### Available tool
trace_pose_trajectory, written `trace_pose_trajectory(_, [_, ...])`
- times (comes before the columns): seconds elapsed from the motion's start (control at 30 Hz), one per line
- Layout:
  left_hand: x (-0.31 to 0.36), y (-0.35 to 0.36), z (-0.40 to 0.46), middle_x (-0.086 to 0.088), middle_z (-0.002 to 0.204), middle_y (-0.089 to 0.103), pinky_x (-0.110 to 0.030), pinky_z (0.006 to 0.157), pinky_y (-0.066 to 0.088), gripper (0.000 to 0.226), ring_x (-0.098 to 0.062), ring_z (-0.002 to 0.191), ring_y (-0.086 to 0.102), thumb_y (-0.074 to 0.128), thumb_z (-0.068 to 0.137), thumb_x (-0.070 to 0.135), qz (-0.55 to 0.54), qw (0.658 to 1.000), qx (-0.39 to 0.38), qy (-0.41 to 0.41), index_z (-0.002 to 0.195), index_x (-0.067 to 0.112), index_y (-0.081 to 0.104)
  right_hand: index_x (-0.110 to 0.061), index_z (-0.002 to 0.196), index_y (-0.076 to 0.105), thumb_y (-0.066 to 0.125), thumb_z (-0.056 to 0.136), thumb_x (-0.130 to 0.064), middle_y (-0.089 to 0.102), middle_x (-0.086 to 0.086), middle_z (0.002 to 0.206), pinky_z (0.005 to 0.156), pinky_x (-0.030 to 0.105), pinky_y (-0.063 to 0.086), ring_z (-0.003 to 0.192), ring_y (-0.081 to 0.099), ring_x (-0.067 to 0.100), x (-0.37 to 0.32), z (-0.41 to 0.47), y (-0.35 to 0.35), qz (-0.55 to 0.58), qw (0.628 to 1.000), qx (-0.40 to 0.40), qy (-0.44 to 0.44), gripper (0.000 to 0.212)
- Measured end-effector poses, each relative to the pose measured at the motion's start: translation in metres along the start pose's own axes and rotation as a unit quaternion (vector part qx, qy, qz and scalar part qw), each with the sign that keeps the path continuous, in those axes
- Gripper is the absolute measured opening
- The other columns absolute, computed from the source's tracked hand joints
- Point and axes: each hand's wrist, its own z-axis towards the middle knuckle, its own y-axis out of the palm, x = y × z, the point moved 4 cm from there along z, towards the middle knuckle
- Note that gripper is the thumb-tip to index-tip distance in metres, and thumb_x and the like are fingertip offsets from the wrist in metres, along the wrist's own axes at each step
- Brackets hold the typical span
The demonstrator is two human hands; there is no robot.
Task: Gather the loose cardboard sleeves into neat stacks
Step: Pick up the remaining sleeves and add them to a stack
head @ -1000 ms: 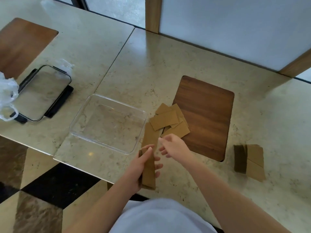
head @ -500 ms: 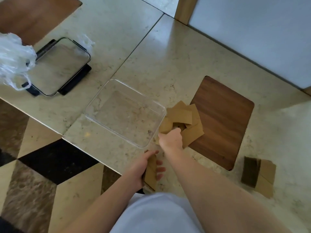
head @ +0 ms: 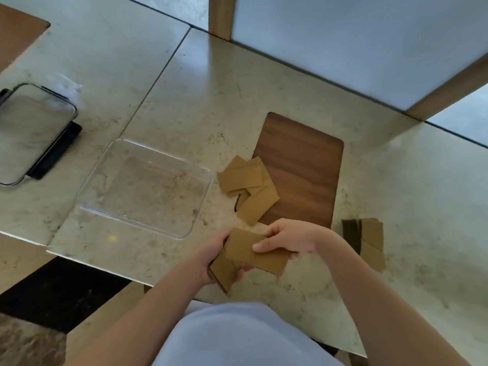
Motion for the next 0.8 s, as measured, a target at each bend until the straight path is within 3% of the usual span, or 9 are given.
trace_pose_trajectory(0.1, [0.010,0.016,0.008,-0.023,0.108,0.077,-0.039,0.057,0.061,0.071,-0.036,0.081,0.077,0.047,0.097,0.069,-0.024,0.997,-0.020,0.068,0.121,0.009,0.076,-0.014,0.093,0.070,0.058,0.102,-0.045,0.052,0.004,0.067,0.042,0.020,0.028,0.042,0.039,0.010,-0.011,0.004,-0.016,0.002,0.996,0.089,0.007,0.034])
trace_pose_trajectory(0.2, [0.026,0.025,0.014,-0.021,0.120,0.075,-0.043,0.070,0.063,0.082,-0.034,0.101,0.076,0.043,0.091,0.078,-0.098,0.981,-0.032,0.164,0.129,0.012,0.072,-0.013,0.090,0.054,0.043,0.108,-0.039,0.050,0.006,0.070,0.041,0.022,0.032,0.043,0.045,0.012,-0.013,0.020,-0.009,0.089,0.975,0.202,0.022,0.033])
trace_pose_trajectory(0.3, [0.037,0.035,0.013,-0.016,0.113,0.077,-0.050,0.066,0.061,0.032,-0.034,0.091,0.078,0.065,0.096,0.040,-0.083,0.972,-0.031,0.219,0.127,0.031,0.071,-0.011,0.101,0.068,0.036,0.108,-0.047,0.067,0.005,0.087,0.047,0.024,0.044,0.056,0.058,0.014,-0.009,0.039,0.015,0.034,0.971,0.235,0.023,0.048])
trace_pose_trajectory(0.4, [0.037,0.032,0.018,-0.020,0.108,0.077,-0.051,0.062,0.061,0.038,-0.035,0.084,0.078,0.054,0.102,0.010,-0.107,0.969,0.030,0.220,0.123,0.038,0.069,-0.019,0.077,0.067,0.041,0.102,-0.048,0.070,0.001,0.070,0.058,0.034,0.056,0.061,0.067,0.019,0.005,0.044,0.005,-0.007,0.958,0.286,0.023,0.046])
trace_pose_trajectory(0.43, [0.036,0.032,0.017,-0.021,0.104,0.077,-0.049,0.062,0.062,0.033,-0.035,0.082,0.078,0.055,0.103,0.011,-0.132,0.967,0.044,0.212,0.122,0.034,0.069,-0.021,0.074,0.062,0.046,0.099,-0.044,0.068,-0.001,0.072,0.062,0.035,0.054,0.069,0.066,0.021,0.011,0.044,-0.010,-0.007,0.940,0.338,0.034,0.037])
trace_pose_trajectory(0.5, [0.030,0.030,0.017,-0.020,0.097,0.076,-0.047,0.063,0.063,0.022,-0.033,0.080,0.077,0.065,0.101,0.025,-0.168,0.968,0.051,0.178,0.122,0.025,0.070,-0.021,0.090,0.056,0.056,0.095,-0.046,0.060,-0.001,0.093,0.070,0.037,0.050,0.088,0.060,0.023,0.020,0.046,-0.035,-0.021,0.898,0.437,0.055,0.025])
trace_pose_trajectory(0.63, [0.027,0.023,0.015,-0.024,0.107,0.071,-0.051,0.075,0.060,0.047,-0.038,0.090,0.072,0.064,0.093,0.055,-0.194,0.970,0.000,0.147,0.119,0.017,0.071,-0.015,0.123,0.049,0.074,0.083,-0.061,0.052,0.005,0.121,0.094,0.046,0.048,0.116,0.050,0.028,0.018,0.069,-0.042,-0.105,0.878,0.462,0.068,0.065])
trace_pose_trajectory(0.73, [0.035,0.018,0.010,-0.028,0.120,0.070,-0.053,0.077,0.059,0.057,-0.042,0.097,0.072,0.058,0.094,0.061,-0.202,0.967,-0.026,0.155,0.125,0.015,0.072,-0.016,0.117,0.049,0.080,0.079,-0.058,0.056,0.005,0.119,0.099,0.049,0.041,0.118,0.051,0.029,0.019,0.082,-0.042,-0.061,0.872,0.479,0.080,0.064])
trace_pose_trajectory(0.8, [0.038,0.017,0.007,-0.028,0.123,0.069,-0.053,0.077,0.059,0.055,-0.043,0.099,0.072,0.056,0.096,0.059,-0.200,0.966,-0.038,0.156,0.128,0.017,0.071,-0.020,0.107,0.049,0.081,0.078,-0.053,0.055,0.001,0.109,0.097,0.048,0.041,0.107,0.053,0.025,0.022,0.084,-0.043,-0.009,0.870,0.485,0.085,0.055])
